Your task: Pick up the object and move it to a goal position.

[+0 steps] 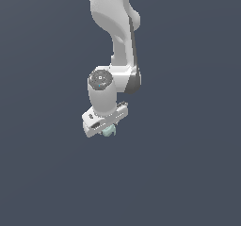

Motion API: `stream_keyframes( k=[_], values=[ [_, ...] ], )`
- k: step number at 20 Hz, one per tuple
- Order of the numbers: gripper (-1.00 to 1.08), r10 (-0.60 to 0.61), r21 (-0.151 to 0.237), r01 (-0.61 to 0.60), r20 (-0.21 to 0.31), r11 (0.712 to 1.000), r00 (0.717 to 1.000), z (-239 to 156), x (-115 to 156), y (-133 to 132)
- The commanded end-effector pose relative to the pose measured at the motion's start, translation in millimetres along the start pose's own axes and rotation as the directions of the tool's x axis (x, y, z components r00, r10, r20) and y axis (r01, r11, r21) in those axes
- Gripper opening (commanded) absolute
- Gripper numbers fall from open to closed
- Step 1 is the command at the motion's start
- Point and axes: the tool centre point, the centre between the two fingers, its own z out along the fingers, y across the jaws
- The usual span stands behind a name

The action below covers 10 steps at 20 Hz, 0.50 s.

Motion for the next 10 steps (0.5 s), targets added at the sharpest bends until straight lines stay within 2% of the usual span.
stream_keyframes(
  k=[1, 10],
  values=[
    [-1.00, 0.000, 0.000, 0.000, 0.000, 1.000, 1.000, -18, 16, -5],
    [-1.00, 0.000, 0.000, 0.000, 0.000, 1.000, 1.000, -81, 75, -23]
  ],
)
